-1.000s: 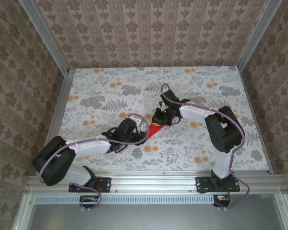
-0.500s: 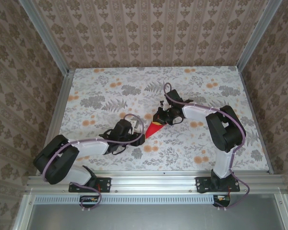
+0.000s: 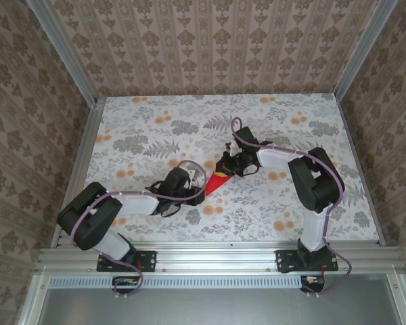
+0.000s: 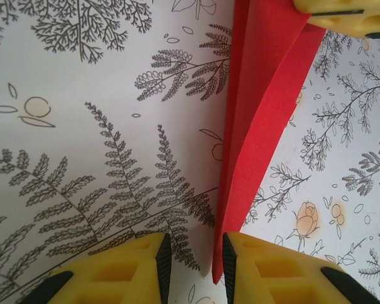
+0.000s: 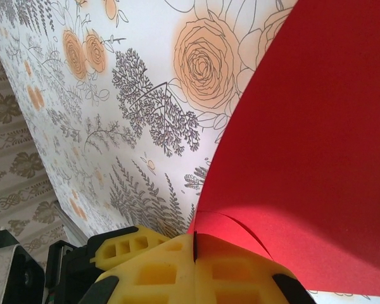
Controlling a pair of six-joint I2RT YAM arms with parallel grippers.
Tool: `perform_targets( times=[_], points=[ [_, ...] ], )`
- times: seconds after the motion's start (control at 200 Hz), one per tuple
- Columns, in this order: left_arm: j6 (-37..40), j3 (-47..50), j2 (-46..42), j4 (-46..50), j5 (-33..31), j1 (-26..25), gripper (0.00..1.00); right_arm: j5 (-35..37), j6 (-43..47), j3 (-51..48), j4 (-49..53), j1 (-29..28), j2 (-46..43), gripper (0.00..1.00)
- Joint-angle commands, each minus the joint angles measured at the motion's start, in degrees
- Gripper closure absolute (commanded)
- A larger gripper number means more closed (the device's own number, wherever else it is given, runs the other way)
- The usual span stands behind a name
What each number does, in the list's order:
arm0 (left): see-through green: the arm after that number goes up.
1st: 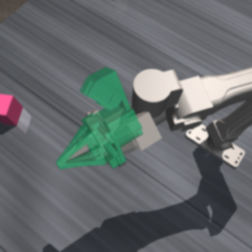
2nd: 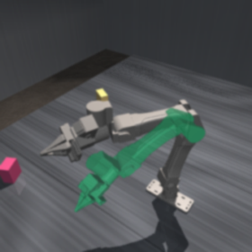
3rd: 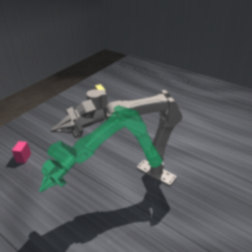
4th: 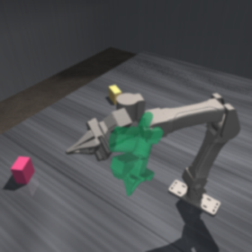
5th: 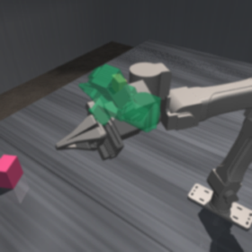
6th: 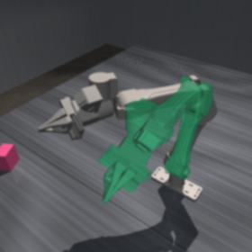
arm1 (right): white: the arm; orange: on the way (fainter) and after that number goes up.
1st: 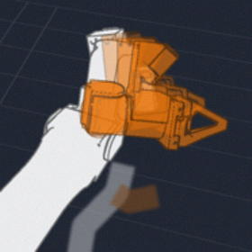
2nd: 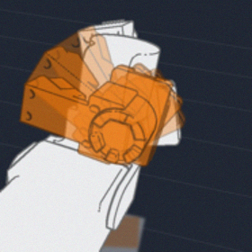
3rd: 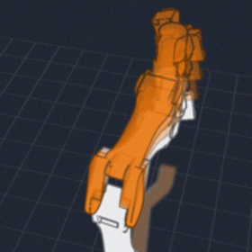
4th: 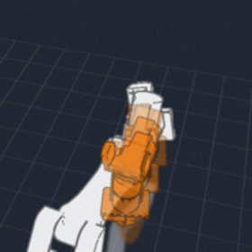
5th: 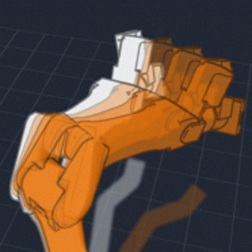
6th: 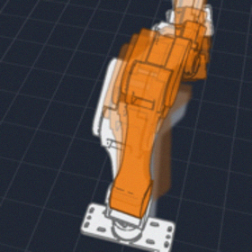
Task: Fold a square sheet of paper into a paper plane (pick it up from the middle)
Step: Fold the wing for the fifth time at the center of the table.
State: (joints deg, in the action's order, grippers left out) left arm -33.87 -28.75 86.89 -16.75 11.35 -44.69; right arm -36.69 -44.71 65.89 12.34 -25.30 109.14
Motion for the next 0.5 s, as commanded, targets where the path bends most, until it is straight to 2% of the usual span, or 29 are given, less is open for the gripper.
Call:
perform_targets(
  times=[0.0,0.13,0.355,0.495],
  points=[
    [2.0,-2.1,1.8,-0.3,-0.3,-0.5,0.71,-2.1,0.2,-0.2,-0.8,0.4,1.2,0.95],
    [2.8,-3.3,3.1,0.7,-1.0,-1.3,0.73,-2.2,0.2,-0.4,-1.0,0.5,1.3,0.95],
    [3.2,-4.3,3.8,2.5,-3.0,-2.5,0.86,-2.2,0.6,-0.8,-0.8,0.9,1.1,0.96],
    [3.9,-4.8,3.5,5.1,-7.3,-4.1,0.92,-2.0,1.9,-1.0,-0.5,1.2,1.0,0.96]
  ],
)
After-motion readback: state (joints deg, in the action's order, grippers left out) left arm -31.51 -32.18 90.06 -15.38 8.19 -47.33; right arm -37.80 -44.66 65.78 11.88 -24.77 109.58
